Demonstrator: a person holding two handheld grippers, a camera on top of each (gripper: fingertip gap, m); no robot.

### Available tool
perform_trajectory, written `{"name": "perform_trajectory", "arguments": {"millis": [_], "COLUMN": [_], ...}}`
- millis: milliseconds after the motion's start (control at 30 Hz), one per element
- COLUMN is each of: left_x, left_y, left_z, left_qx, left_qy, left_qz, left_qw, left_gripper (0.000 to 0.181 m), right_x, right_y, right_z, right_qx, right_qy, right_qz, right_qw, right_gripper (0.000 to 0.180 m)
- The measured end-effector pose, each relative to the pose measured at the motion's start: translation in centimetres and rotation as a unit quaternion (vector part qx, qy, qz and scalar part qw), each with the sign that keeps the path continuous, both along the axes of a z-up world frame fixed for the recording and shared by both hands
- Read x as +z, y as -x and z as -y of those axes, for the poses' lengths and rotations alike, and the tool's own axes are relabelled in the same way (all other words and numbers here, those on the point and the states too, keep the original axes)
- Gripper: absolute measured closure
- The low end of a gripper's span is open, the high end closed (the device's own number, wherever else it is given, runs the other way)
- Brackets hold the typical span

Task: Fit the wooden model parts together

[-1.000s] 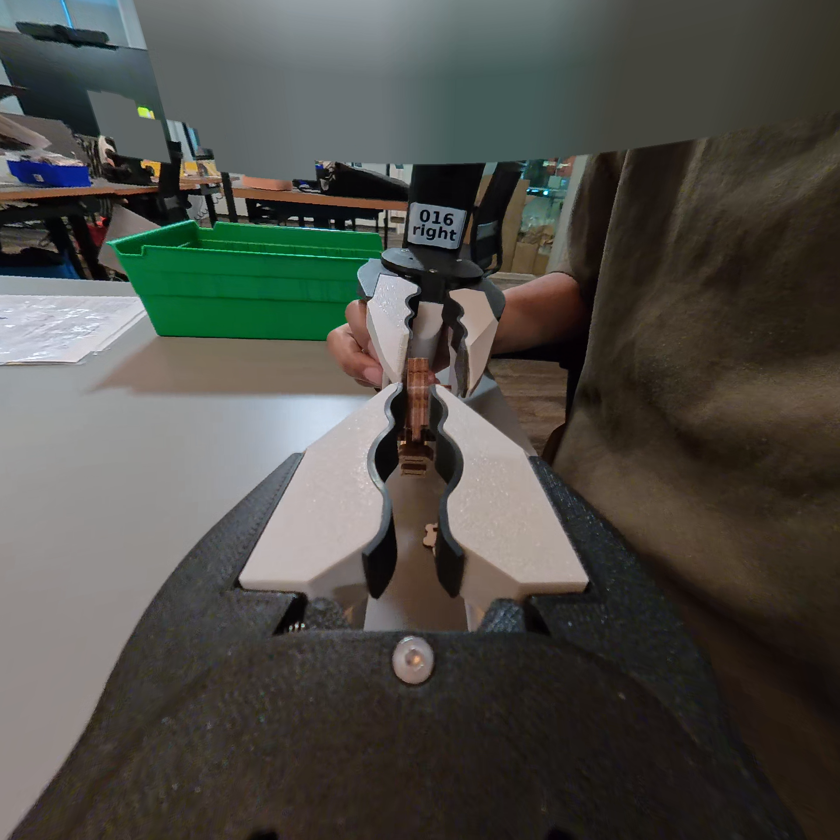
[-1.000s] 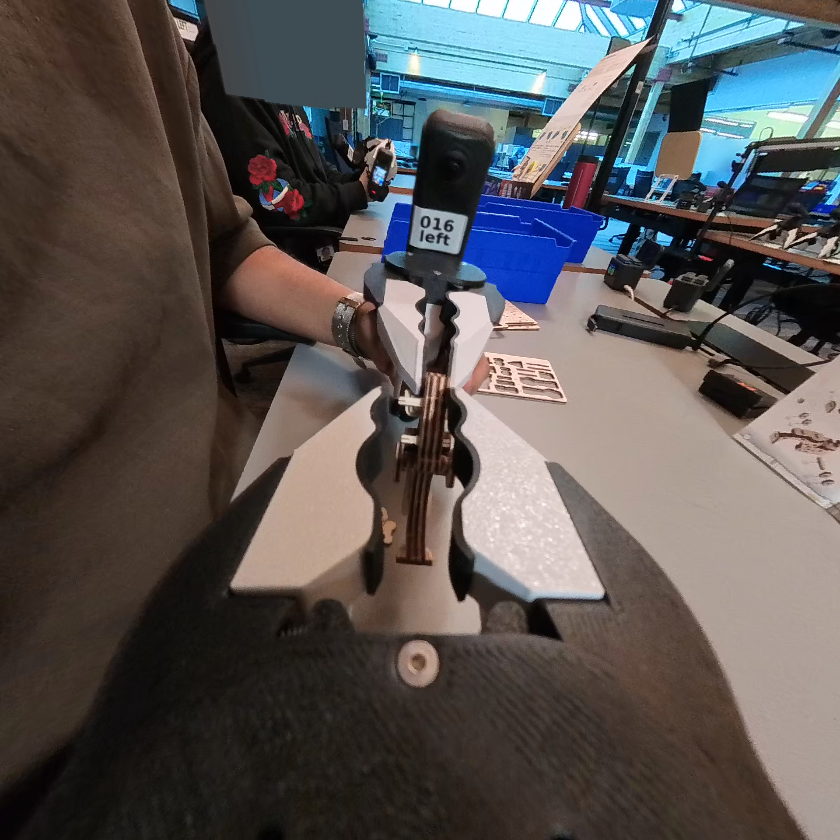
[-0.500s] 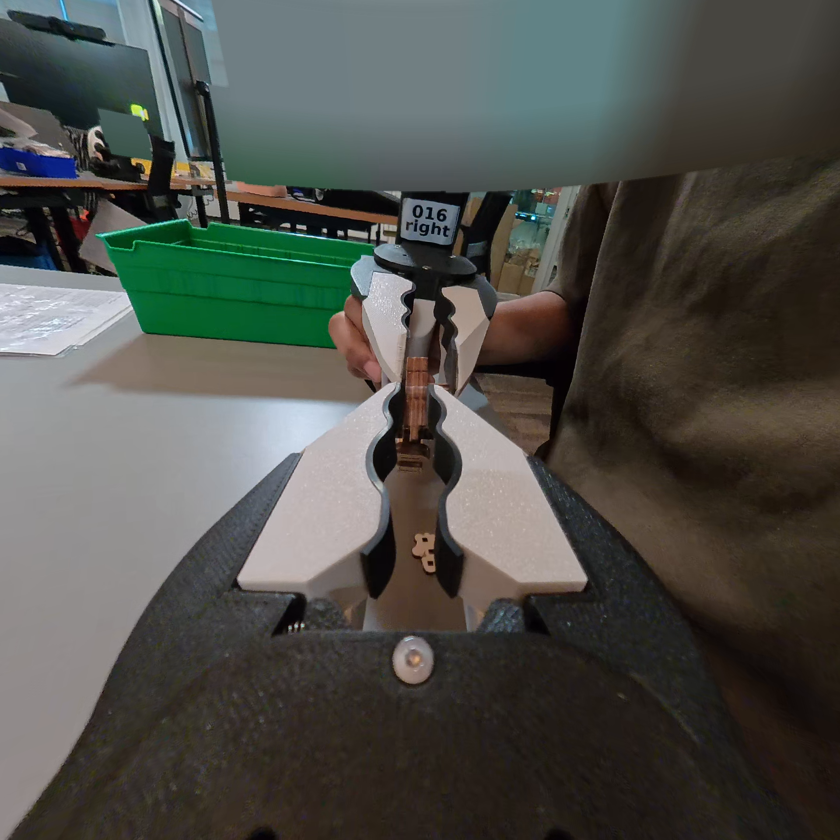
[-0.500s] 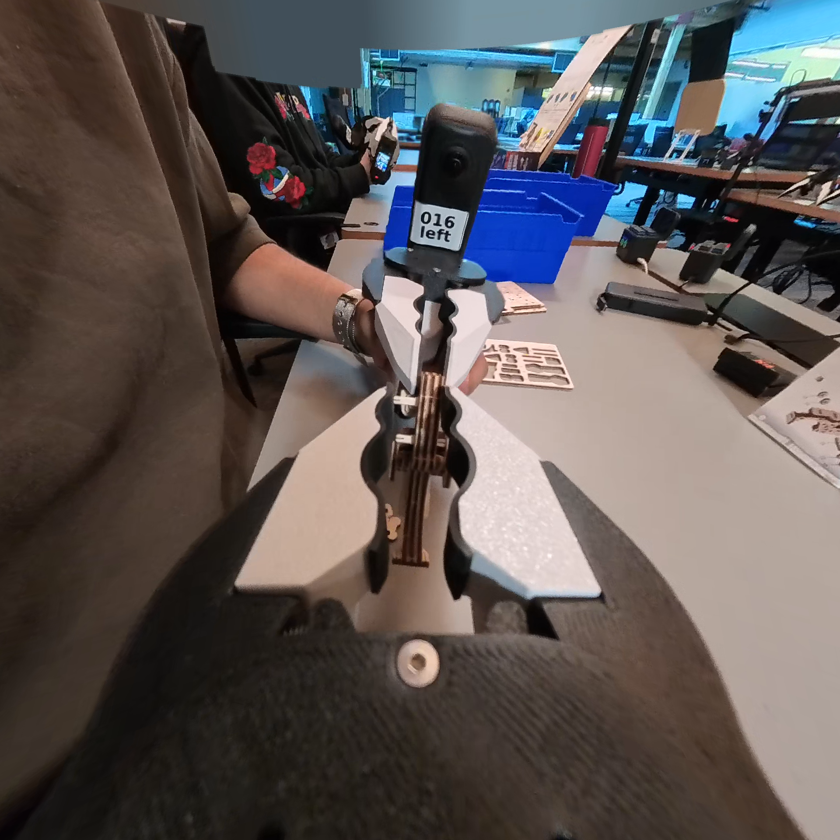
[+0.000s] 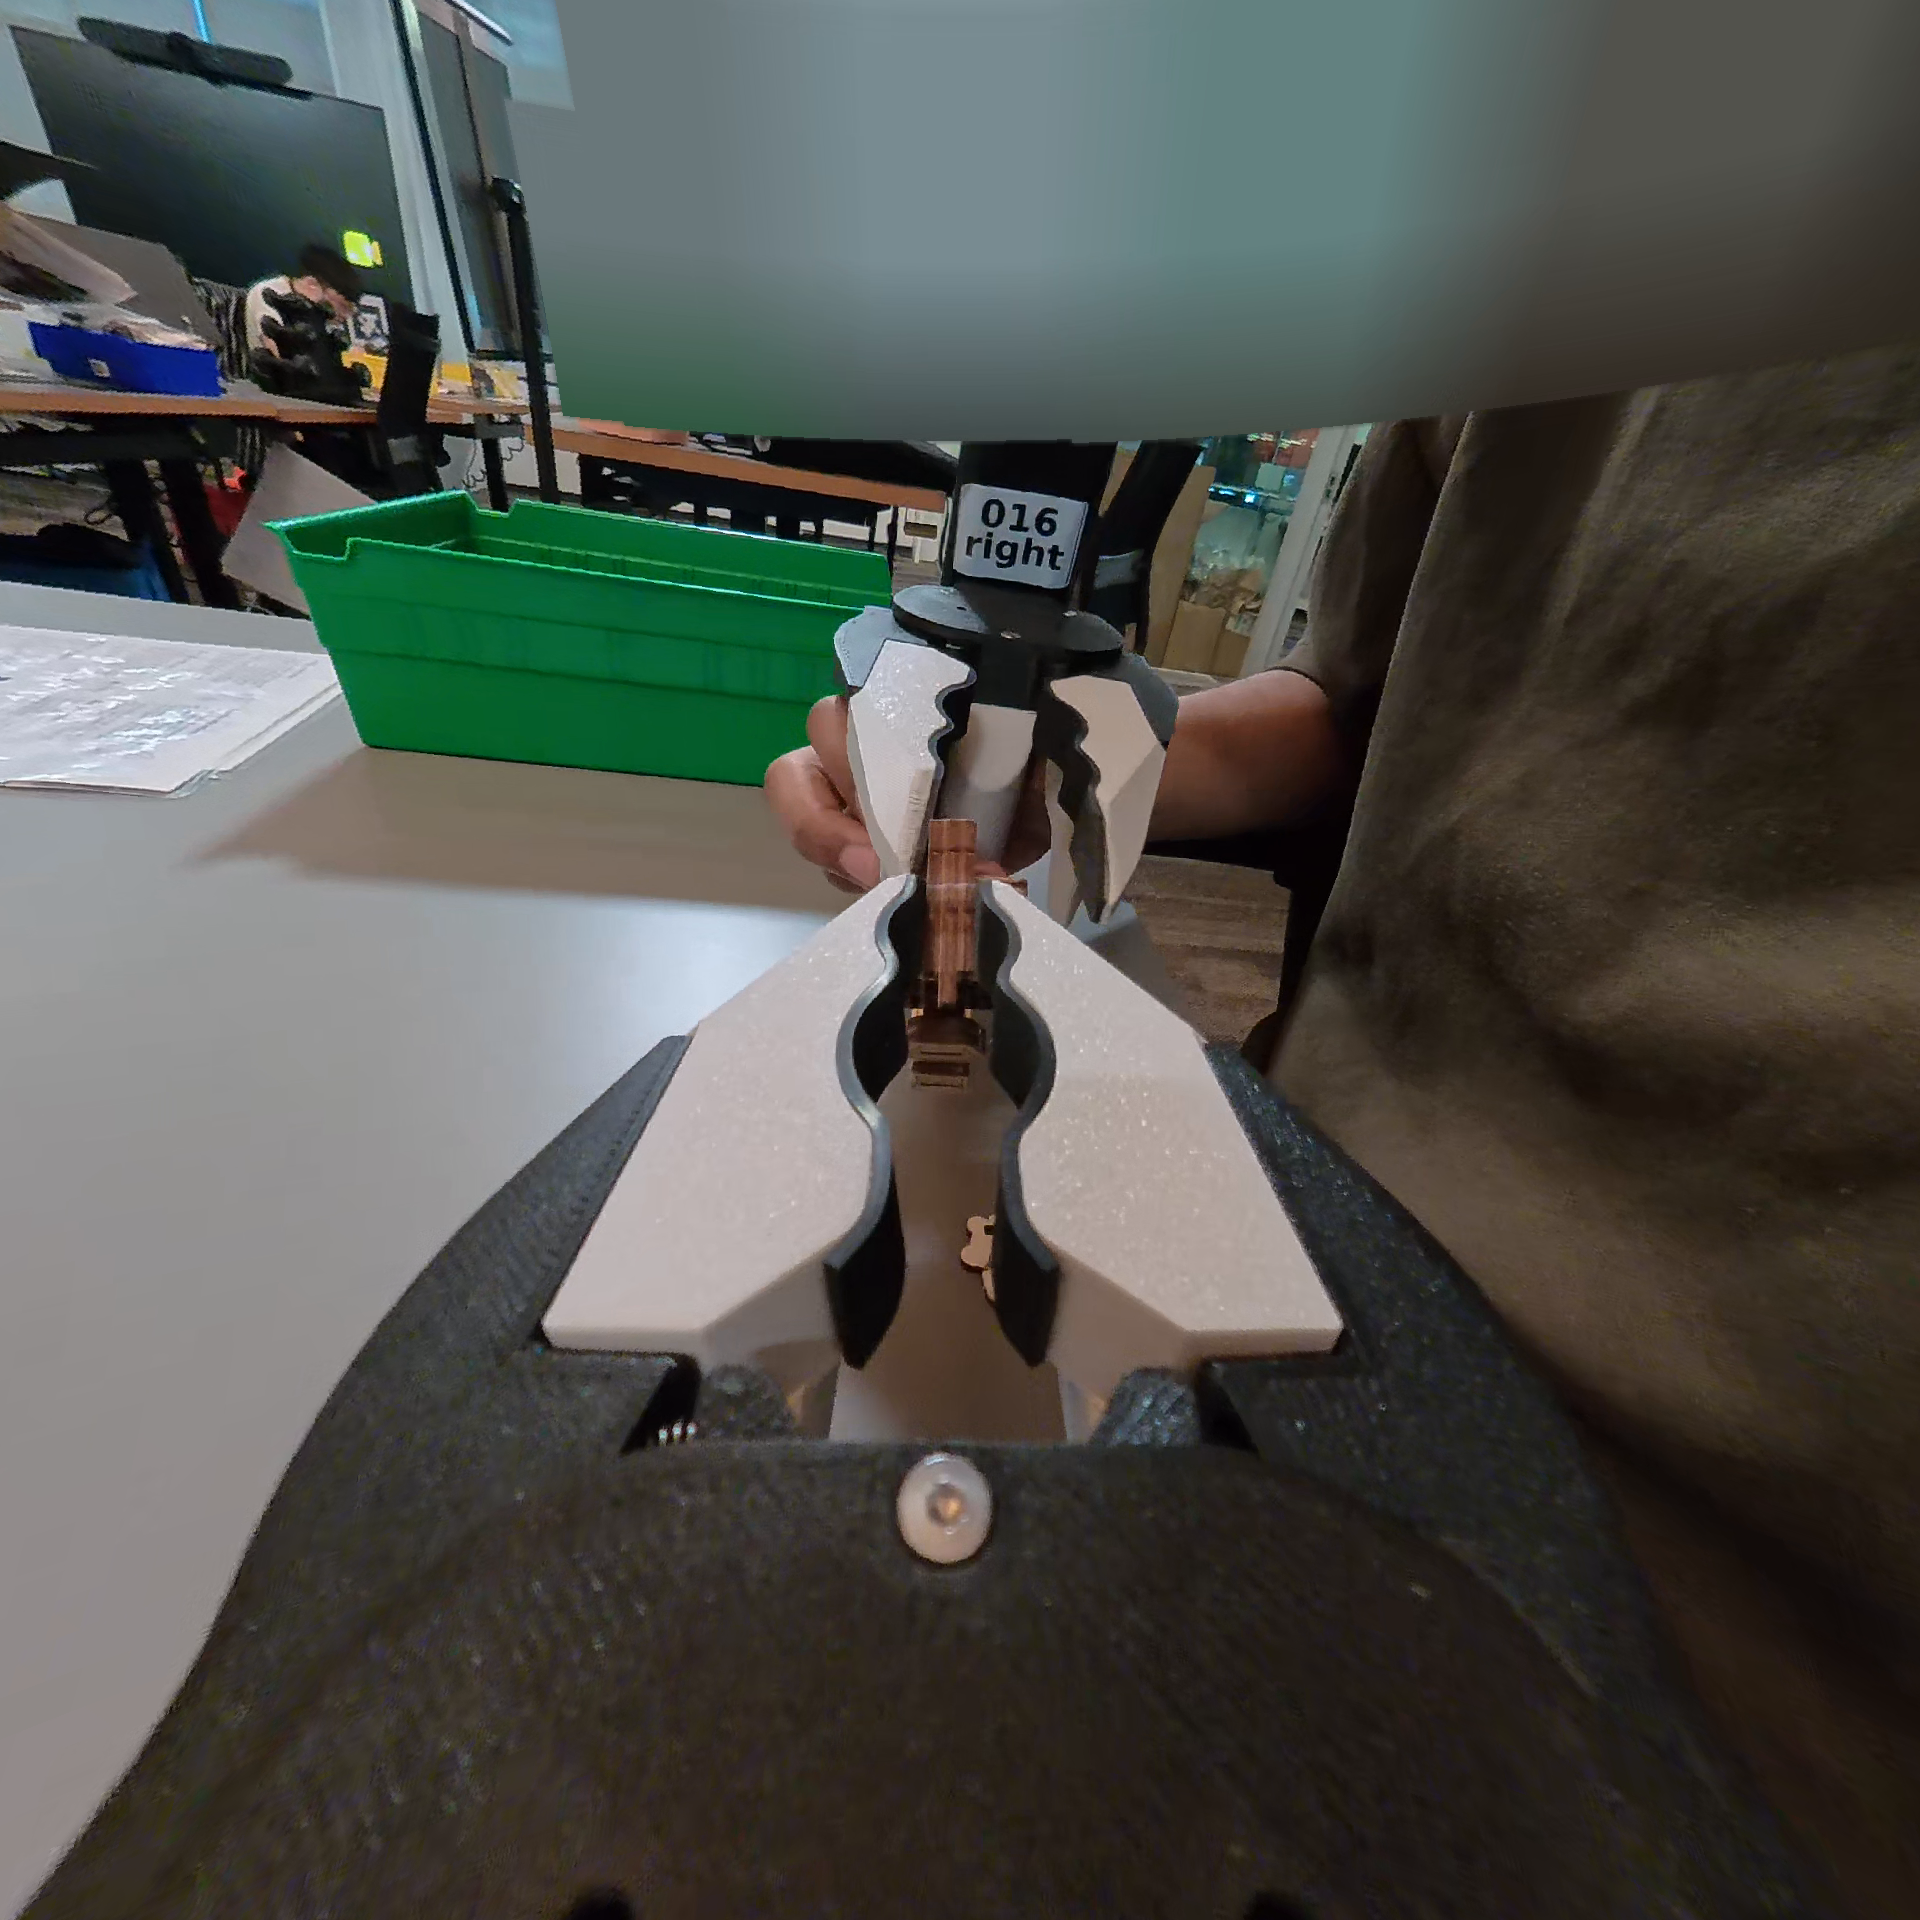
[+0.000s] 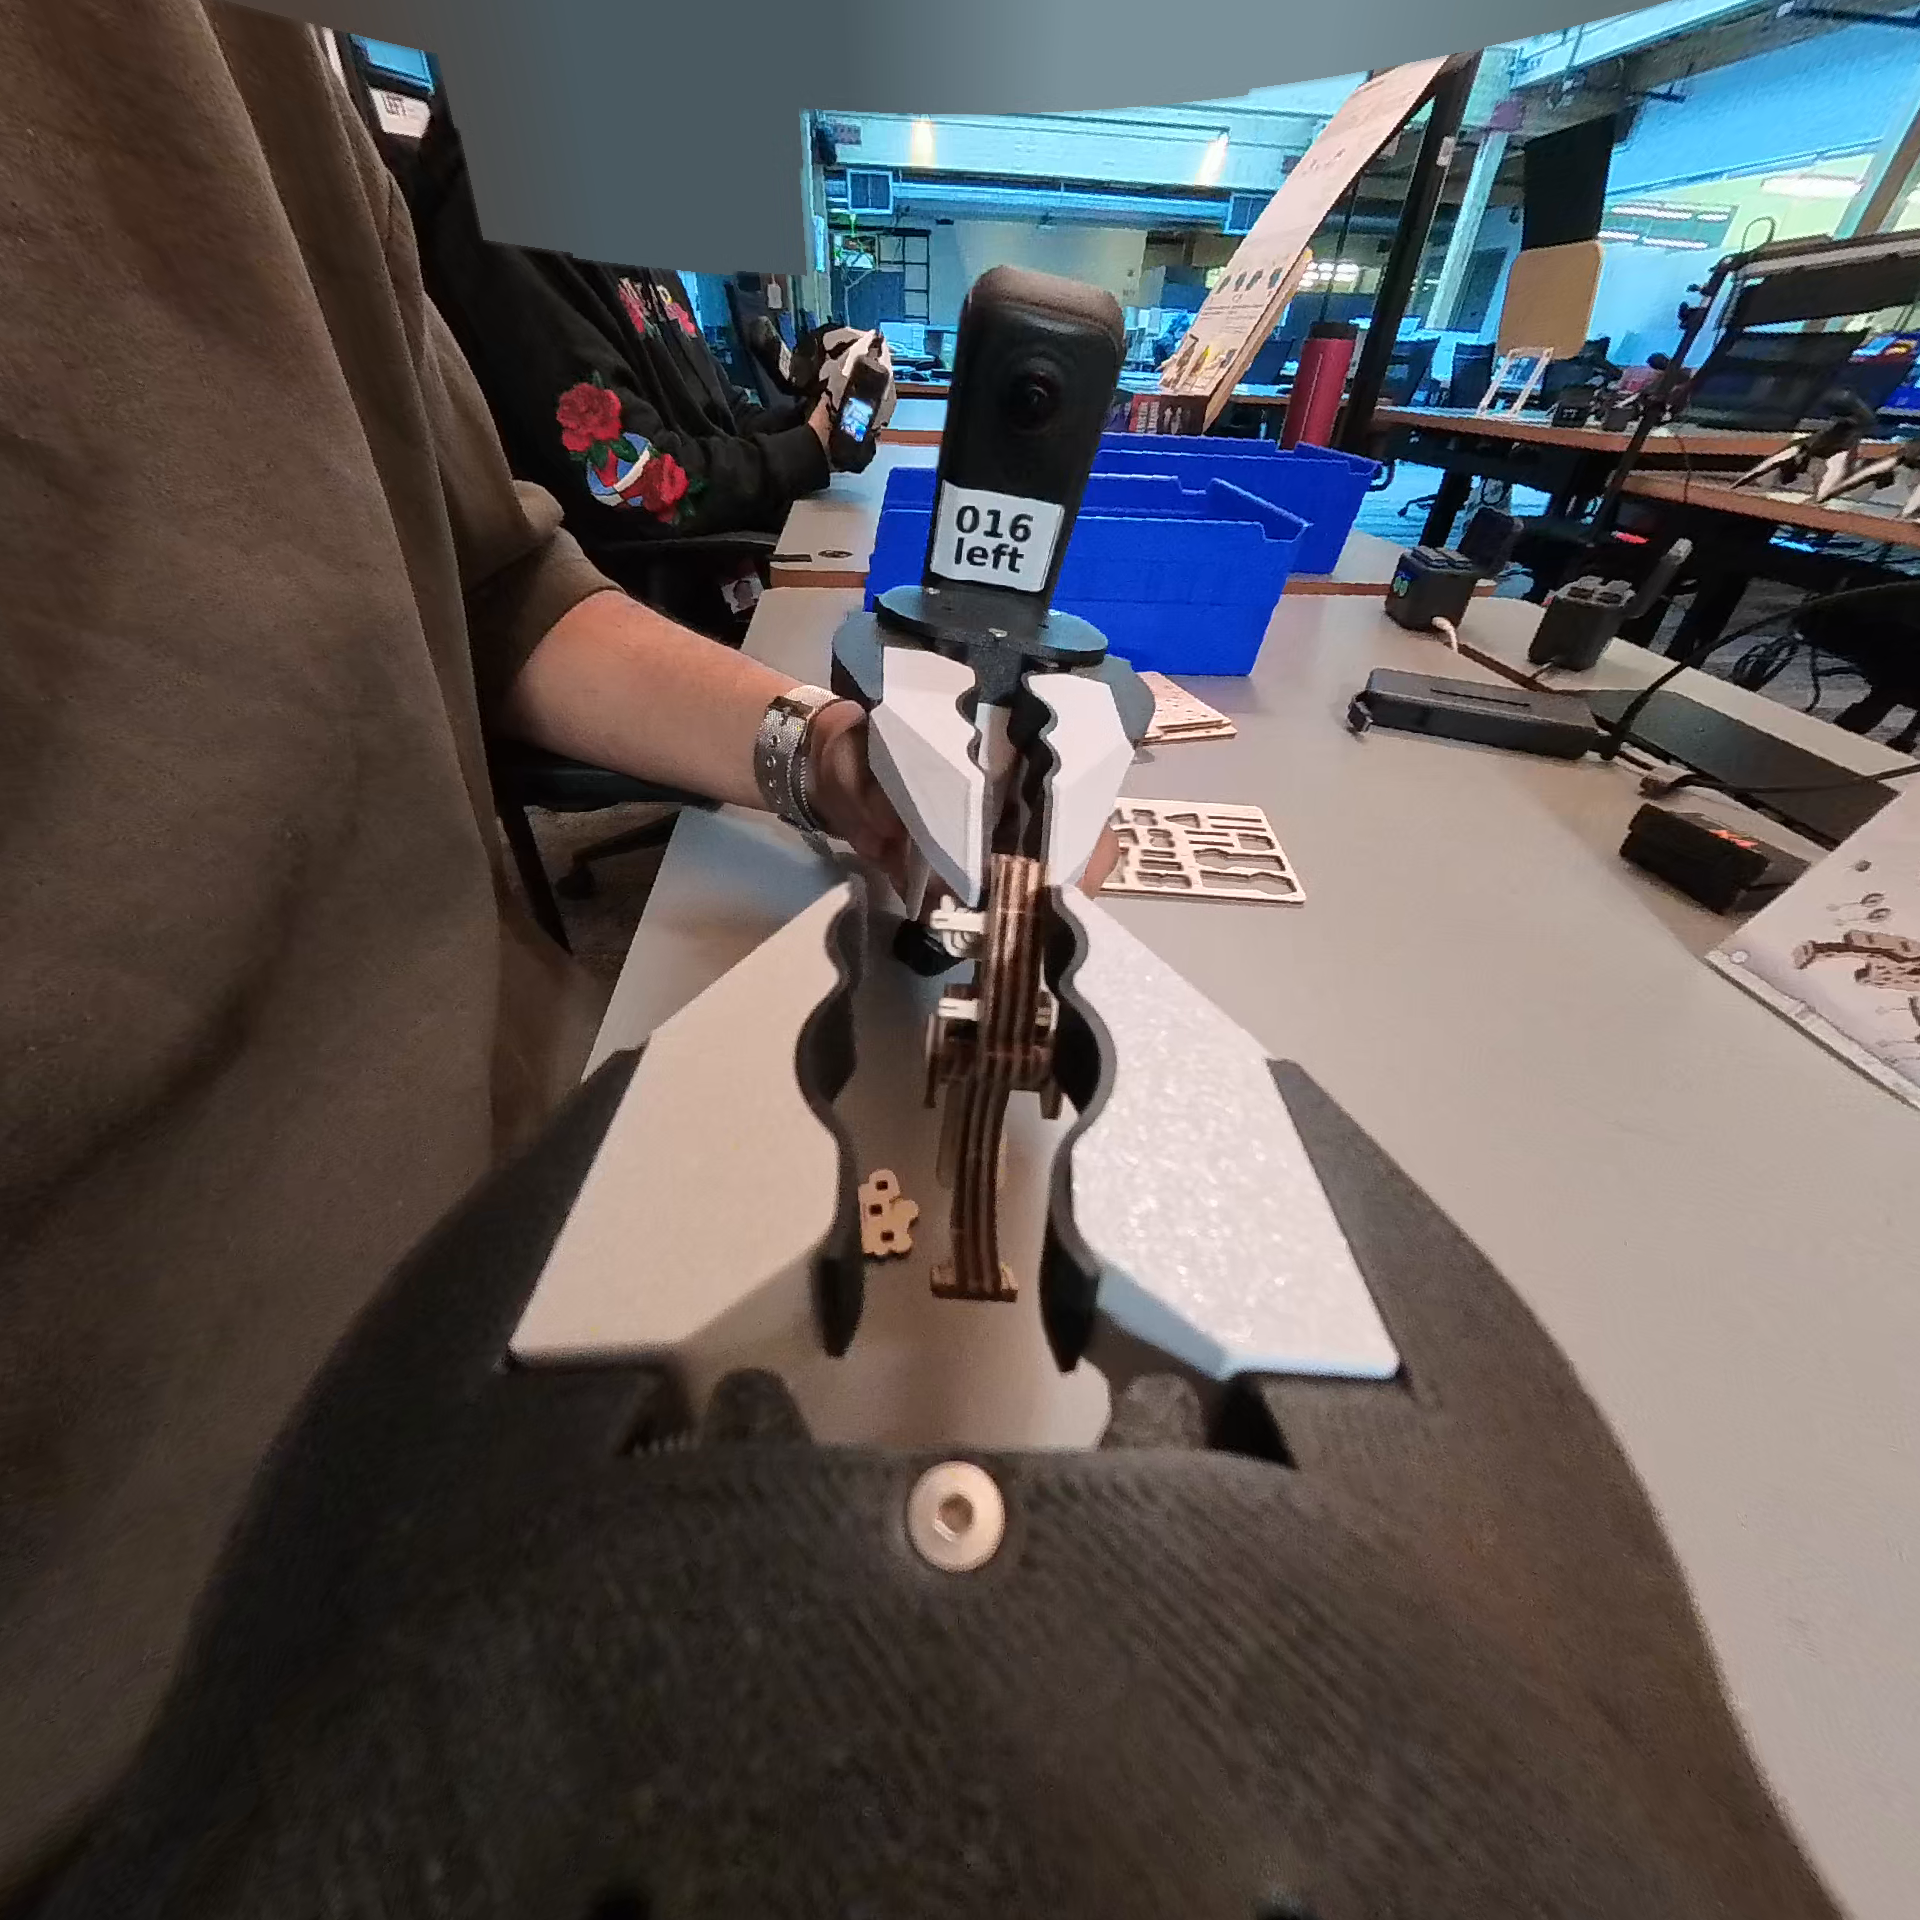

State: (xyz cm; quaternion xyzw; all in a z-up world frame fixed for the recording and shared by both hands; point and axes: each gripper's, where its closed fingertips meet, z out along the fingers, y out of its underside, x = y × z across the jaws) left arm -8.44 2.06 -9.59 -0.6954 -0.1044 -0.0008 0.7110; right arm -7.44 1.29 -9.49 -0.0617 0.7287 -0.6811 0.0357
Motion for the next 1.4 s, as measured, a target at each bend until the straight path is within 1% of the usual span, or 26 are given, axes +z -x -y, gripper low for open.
{"name": "perform_trajectory", "arguments": {"millis": [100,233,333,367,433,467,567,767,833,900,933,967,1033,1100,1167,1200,1267,1300,1333,1367,1400], "left_x": [0.0,0.0,0.0,0.0,0.0,0.0,0.2,0.2,0.1,0.0,0.0,0.1,0.1,0.6,0.4,0.3,0.2,0.2,0.1,0.1,0.1], "left_y": [0.0,0.1,0.1,0.1,-0.1,-0.4,-0.2,-0.2,0.1,0.2,0.2,-0.1,0.1,0.0,0.0,0.1,0.2,0.2,0.1,-0.2,0.2], "left_z": [-0.1,0.1,0.1,0.1,0.0,-0.2,-0.1,-0.1,0.0,0.1,0.1,0.0,-0.1,0.0,0.0,-0.1,0.0,0.0,0.0,-0.2,-0.1], "left_qx": [0.000,0.000,-0.001,-0.002,-0.008,-0.019,-0.009,-0.010,-0.002,-0.002,-0.003,-0.010,0.000,-0.006,-0.005,0.000,0.004,0.003,0.000,-0.009,0.009], "left_qy": [0.000,-0.003,-0.004,-0.004,-0.005,-0.005,-0.012,-0.010,-0.008,-0.008,-0.008,-0.008,-0.009,-0.023,-0.015,-0.009,-0.009,-0.007,-0.005,-0.004,-0.003], "left_qz": [0.001,0.007,0.010,0.011,0.012,0.012,0.014,0.015,0.016,0.019,0.019,0.017,0.015,0.022,0.017,0.015,0.015,0.016,0.015,0.013,0.012], "left_qw": [1.000,1.000,1.000,1.000,1.000,1.000,1.000,1.000,1.000,1.000,1.000,1.000,1.000,0.999,1.000,1.000,1.000,1.000,1.000,1.000,1.000], "left_gripper": [0.176,0.176,0.176,0.176,0.176,0.175,0.176,0.176,0.176,0.176,0.176,0.176,0.175,0.176,0.176,0.176,0.176,0.176,0.176,0.176,0.176], "right_x": [0.0,0.1,0.2,0.2,0.1,0.1,0.3,0.3,0.1,0.1,0.1,0.1,0.2,0.6,0.4,0.4,0.3,0.2,0.2,0.1,0.1], "right_y": [0.0,-0.3,-0.4,-0.4,-0.2,0.2,0.4,0.3,-0.1,-0.4,-0.2,0.4,0.7,0.6,0.5,0.4,-0.1,-0.2,0.0,0.6,0.7], "right_z": [-0.1,0.0,-0.1,-0.1,-0.1,-0.2,-0.1,-0.2,-0.1,0.0,0.0,0.0,0.0,0.1,0.0,0.0,0.1,0.1,0.1,0.1,0.0], "right_qx": [0.005,0.013,0.019,0.019,0.014,0.005,0.014,0.008,0.010,0.014,0.010,-0.004,-0.001,-0.003,-0.006,-0.004,0.011,0.013,0.007,-0.010,-0.008], "right_qy": [0.002,0.003,0.005,0.004,0.002,-0.003,-0.023,-0.002,-0.002,-0.004,-0.004,-0.008,-0.027,-0.017,-0.011,-0.008,-0.009,-0.011,-0.014,-0.021,-0.031], "right_qz": [0.008,0.019,0.031,0.032,0.029,0.024,0.039,0.043,0.030,0.035,0.036,0.032,0.034,0.029,0.036,0.037,0.044,0.048,0.046,0.037,0.034], "right_qw": [1.000,1.000,0.999,0.999,0.999,1.000,0.999,0.999,1.000,0.999,0.999,0.999,0.999,0.999,0.999,0.999,0.999,0.999,0.999,0.999,0.999], "right_gripper": [0.149,0.140,0.137,0.138,0.145,0.161,0.161,0.161,0.143,0.135,0.136,0.158,0.161,0.161,0.160,0.156,0.133,0.131,0.138,0.158,0.161]}}
